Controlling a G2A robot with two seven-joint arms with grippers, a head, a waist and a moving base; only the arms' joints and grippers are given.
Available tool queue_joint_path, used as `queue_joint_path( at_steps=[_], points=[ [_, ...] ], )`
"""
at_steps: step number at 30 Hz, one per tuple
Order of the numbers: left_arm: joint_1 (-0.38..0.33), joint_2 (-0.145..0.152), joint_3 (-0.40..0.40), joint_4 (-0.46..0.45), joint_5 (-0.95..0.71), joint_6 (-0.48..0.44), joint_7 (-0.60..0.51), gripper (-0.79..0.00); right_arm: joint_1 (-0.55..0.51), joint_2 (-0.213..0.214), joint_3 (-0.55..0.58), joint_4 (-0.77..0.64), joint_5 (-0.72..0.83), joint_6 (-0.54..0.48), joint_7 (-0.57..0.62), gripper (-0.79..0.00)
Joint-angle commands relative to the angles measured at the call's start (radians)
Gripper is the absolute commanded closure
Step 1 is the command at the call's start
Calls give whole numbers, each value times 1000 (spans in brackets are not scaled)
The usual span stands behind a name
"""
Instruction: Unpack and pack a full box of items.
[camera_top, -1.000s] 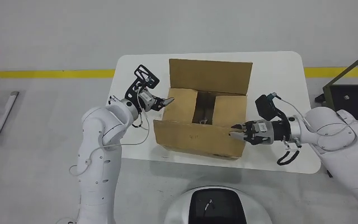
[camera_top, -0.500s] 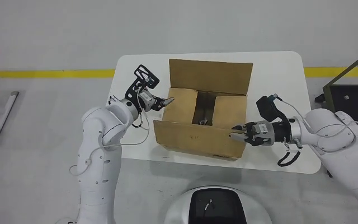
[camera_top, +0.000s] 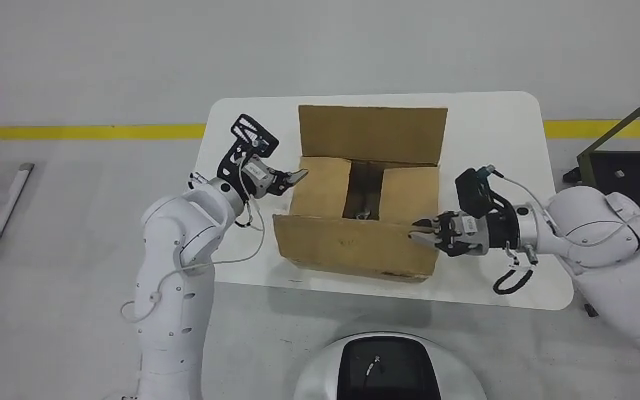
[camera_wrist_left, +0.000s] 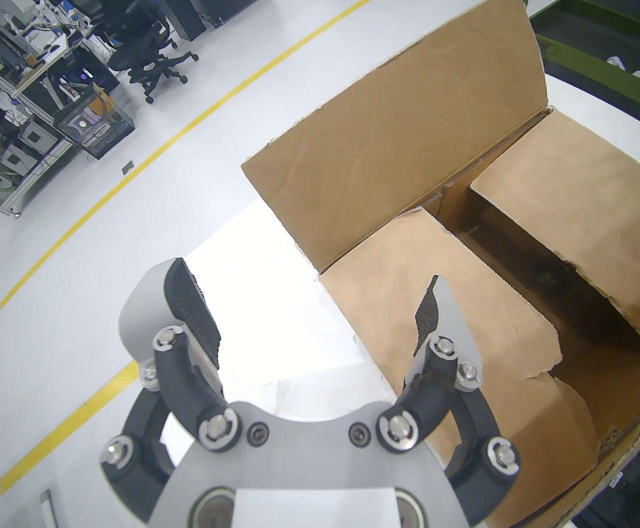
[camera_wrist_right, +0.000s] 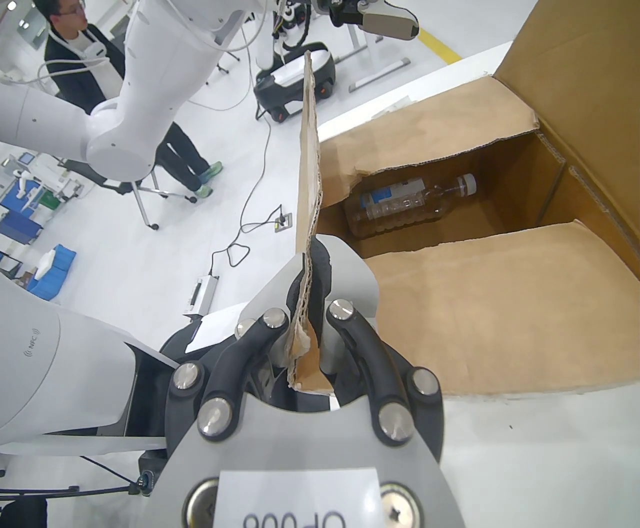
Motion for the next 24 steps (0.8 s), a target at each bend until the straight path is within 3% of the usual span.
queue_joint_path(
  at_steps=[1,15,16,18,20,21,22,24],
  points=[
    [2,4,-8,-12,-20,-5,-1,-785,6,2,8,-8,-36,-14,-10,0],
    [2,8,-17,-26,-25,-8,-4,-785,-24,16,121,-137,-385,-179,-186,0],
    [2,8,-17,-26,-25,-8,-4,-785,-35,18,125,-146,-399,-179,-196,-46],
    [2,8,-17,-26,-25,-8,-4,-785,-53,22,125,-166,-415,-179,-208,-351],
    [2,8,-17,-26,-25,-8,-4,-785,-68,28,122,-178,-426,-179,-208,-394],
    [2,8,-17,-26,-25,-8,-4,-785,-75,31,120,-177,-421,-179,-211,-646],
    [2,8,-17,-26,-25,-8,-4,-785,-80,35,121,-176,-417,-179,-211,-785],
    [2,8,-17,-26,-25,-8,-4,-785,-90,43,113,-184,-398,-179,-203,-785]
  ],
)
